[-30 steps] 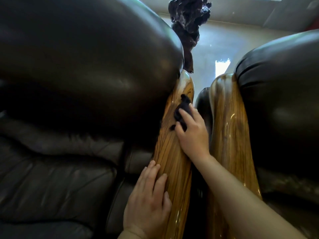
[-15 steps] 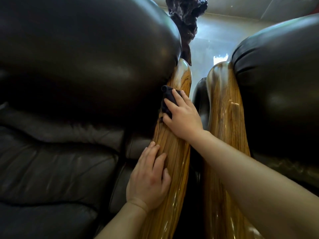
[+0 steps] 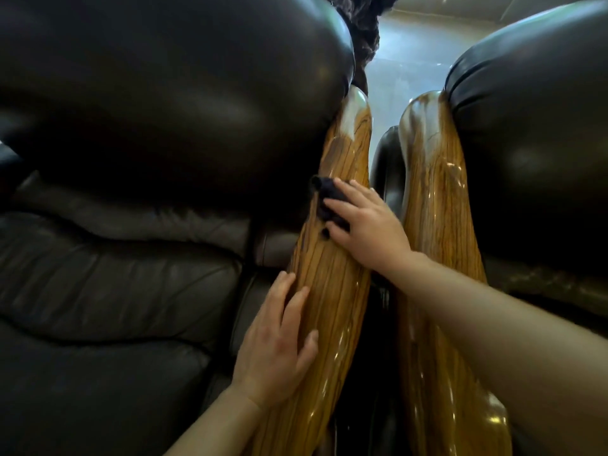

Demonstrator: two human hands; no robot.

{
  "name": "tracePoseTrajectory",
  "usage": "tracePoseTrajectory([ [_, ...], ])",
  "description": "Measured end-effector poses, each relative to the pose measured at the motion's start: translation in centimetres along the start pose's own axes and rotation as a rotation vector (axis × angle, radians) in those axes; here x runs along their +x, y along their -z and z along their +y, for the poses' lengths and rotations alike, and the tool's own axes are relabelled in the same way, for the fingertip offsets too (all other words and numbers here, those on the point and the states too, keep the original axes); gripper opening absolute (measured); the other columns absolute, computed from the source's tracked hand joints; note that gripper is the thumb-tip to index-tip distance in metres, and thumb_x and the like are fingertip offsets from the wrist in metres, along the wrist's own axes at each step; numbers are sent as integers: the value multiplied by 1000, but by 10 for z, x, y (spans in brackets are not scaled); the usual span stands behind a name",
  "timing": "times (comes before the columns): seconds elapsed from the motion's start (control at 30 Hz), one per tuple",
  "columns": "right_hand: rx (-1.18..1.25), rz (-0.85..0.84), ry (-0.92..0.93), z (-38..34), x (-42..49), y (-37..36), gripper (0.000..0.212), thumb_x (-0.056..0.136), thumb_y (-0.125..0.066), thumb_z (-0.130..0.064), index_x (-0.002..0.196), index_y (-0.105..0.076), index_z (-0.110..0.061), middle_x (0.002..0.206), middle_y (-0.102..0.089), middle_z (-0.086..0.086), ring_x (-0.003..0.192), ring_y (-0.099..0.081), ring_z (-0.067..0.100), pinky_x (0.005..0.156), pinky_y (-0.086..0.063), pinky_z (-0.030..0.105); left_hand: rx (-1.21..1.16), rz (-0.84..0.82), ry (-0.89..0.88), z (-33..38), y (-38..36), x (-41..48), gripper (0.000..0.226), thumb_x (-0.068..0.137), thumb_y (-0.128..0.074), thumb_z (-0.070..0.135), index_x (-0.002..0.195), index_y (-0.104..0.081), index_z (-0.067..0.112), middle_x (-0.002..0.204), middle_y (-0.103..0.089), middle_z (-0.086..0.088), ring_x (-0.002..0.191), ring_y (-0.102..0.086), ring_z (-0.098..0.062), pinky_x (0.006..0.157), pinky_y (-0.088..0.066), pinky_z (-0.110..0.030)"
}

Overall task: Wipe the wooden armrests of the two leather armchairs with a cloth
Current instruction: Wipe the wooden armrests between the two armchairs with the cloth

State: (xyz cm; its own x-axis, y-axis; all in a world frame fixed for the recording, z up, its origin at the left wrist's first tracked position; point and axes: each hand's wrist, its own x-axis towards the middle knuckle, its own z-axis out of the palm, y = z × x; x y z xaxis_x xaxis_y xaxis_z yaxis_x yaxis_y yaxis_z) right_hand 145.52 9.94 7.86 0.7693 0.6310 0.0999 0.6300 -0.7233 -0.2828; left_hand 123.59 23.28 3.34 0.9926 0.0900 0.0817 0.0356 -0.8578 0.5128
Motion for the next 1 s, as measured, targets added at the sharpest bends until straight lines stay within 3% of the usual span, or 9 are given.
tracePoseTrajectory([
  [0.07,-15,23,-73,-6,6,-7,48,96,-50,-44,142,-53,-28,163,-30,1,152,-18,26,123,-17,50,37,-46,-11,-4,-3,-15,67,93,-43,51,151,-26,22,165,-6,1,152,-3,-13,117,-21,-37],
  [0.27,-71,101,-99,-35,-34,-20,46,96,-47,-43,141,-53,-30,162,-32,2,153,-19,25,124,-15,50,106,-49,-43,-6,-9,-17,70,92,-46,50,151,-28,17,164,-10,-5,153,-1,-17,118,-18,-43],
  [0.4,-131,32,129,-51,-83,-30,45,98,-44,-43,142,-48,-30,162,-32,2,153,-18,24,123,-16,50,90,-21,-80,-10,-12,-18,70,91,-49,46,151,-30,15,163,-15,-8,153,-7,-20,118,-24,-45],
  [0.5,-201,-18,251,-27,-56,-15,47,97,-47,-46,141,-52,-29,160,-36,3,151,-27,24,123,-18,50,95,14,-108,-12,-15,-16,68,89,-51,44,147,-37,11,161,-23,-12,152,-12,-23,120,-24,-45],
  [0.63,-162,-4,-51,-28,-13,-9,52,95,-49,-45,145,-49,-28,163,-30,3,153,-19,26,125,-11,45,96,16,-96,-13,-16,-18,69,90,-50,45,148,-34,12,162,-21,-10,153,-9,-21,122,-16,-41],
  [0.8,-125,42,-69,-47,-55,-19,52,94,-49,-42,144,-50,-27,163,-29,4,154,-15,27,125,-14,47,77,32,-121,-13,-16,-17,66,89,-50,42,145,-39,9,160,-25,-13,152,-13,-23,121,-15,-37],
  [1.0,-123,-38,242,-58,-133,-35,48,98,-45,-42,143,-46,-29,164,-26,0,155,-11,22,124,-16,49,14,33,-112,-17,-20,-20,64,87,-51,43,142,-39,13,161,-22,-8,152,-14,-21,119,-28,-46],
])
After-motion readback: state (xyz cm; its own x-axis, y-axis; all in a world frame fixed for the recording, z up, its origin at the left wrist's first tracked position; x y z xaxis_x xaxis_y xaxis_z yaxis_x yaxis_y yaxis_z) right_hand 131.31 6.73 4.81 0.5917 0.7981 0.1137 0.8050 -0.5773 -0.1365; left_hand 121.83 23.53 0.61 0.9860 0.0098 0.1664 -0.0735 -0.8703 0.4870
